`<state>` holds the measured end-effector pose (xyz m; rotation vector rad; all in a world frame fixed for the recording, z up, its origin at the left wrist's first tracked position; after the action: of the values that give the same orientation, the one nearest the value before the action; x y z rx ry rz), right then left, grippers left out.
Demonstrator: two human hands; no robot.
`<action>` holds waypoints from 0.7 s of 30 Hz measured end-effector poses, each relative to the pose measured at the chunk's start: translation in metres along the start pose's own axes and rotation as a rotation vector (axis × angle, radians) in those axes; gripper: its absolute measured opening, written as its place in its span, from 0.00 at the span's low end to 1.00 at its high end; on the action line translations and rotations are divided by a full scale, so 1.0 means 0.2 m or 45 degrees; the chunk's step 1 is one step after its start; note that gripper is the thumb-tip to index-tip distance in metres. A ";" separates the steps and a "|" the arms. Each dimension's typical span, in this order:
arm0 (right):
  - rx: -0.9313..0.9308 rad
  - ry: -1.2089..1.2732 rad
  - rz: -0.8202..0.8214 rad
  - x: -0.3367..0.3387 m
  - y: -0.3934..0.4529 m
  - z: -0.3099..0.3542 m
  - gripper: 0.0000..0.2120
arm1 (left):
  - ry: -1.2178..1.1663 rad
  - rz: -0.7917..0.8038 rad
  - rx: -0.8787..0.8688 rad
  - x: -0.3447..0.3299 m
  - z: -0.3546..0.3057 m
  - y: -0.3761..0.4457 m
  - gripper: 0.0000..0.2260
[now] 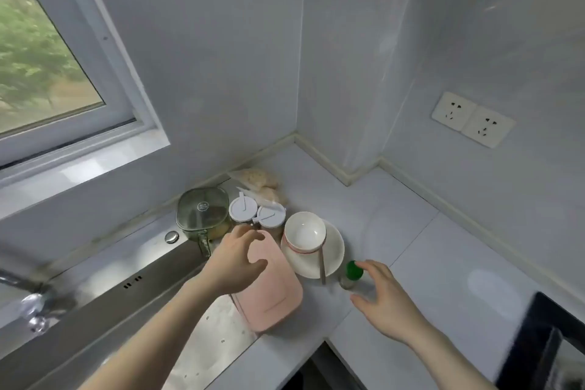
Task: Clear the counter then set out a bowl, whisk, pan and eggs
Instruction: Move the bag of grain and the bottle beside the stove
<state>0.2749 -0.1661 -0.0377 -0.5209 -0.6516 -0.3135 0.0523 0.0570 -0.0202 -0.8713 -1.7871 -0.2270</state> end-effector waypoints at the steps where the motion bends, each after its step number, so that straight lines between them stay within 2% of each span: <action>1: -0.007 -0.009 0.006 -0.02 0.04 -0.01 0.31 | -0.005 -0.008 -0.033 0.00 0.01 0.06 0.24; 7: -0.158 -0.045 0.027 -0.06 0.17 -0.04 0.32 | -0.004 -0.079 -0.017 0.09 0.05 0.40 0.24; 13: -0.195 -0.105 0.017 -0.07 0.26 -0.03 0.28 | 0.336 -0.066 0.010 0.19 0.09 0.73 0.26; 18: -0.254 -0.154 0.023 -0.14 0.30 -0.09 0.25 | 0.500 0.053 0.095 0.15 0.17 0.88 0.18; 21: -0.291 -0.127 -0.024 -0.15 0.31 -0.12 0.19 | 0.516 0.009 0.097 0.14 0.19 0.91 0.15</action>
<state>0.2905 -0.1249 -0.0949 -0.7524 -0.7217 -0.3843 0.1390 0.2207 -0.0562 -0.7184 -1.4061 -0.3059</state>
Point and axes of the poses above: each hand's wrist, its own y-axis towards the middle knuckle, its own x-axis out of the back of the hand, z = x × y, the point moved 8 cm from there along y, towards the middle knuckle, and after that the axes turned 7 degrees about y, right-handed, at the moved point
